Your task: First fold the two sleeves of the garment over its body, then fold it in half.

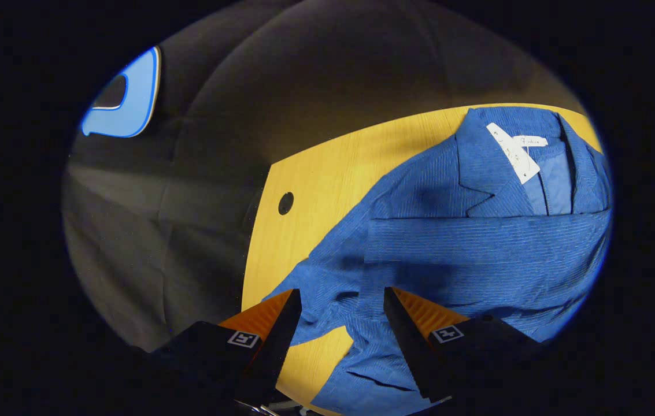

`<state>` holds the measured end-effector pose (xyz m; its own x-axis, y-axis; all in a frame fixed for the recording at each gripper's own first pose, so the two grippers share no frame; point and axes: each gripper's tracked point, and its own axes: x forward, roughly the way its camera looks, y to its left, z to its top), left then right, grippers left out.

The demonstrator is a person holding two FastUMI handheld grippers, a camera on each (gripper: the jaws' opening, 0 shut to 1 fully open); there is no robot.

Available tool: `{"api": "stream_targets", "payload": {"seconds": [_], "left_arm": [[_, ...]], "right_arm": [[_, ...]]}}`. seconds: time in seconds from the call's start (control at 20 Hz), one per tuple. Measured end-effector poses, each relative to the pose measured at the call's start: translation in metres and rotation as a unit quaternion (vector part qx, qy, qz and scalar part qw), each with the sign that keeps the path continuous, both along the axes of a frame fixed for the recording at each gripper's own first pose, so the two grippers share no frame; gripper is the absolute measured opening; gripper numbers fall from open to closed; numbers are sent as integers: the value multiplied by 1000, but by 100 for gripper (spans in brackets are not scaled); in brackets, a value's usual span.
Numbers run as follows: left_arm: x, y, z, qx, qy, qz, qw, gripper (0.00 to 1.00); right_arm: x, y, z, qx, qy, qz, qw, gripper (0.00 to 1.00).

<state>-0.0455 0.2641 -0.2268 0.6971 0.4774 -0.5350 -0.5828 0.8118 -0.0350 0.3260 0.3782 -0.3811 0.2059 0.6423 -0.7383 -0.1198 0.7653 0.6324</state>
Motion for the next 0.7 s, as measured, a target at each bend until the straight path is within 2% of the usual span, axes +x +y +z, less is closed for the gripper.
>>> {"api": "stream_targets", "payload": {"seconds": [0.25, 0.45, 0.55, 0.7], "left_arm": [[45, 19, -22, -38, 12, -19, 999, 85], [99, 43, -50, -90, 33, -15, 995, 85], [121, 57, -71, -116, 56, -4, 992, 85], [135, 73, -95, -140, 87, 7, 986, 85]], "right_arm": [[-16, -59, 51, -26, -69, 75, 994, 93], [-47, -141, 123, -36, -129, 125, 983, 94], [-61, -185, 161, -37, -151, 122, 980, 96], [-85, -249, 208, -46, -173, 91, 980, 95]]}}
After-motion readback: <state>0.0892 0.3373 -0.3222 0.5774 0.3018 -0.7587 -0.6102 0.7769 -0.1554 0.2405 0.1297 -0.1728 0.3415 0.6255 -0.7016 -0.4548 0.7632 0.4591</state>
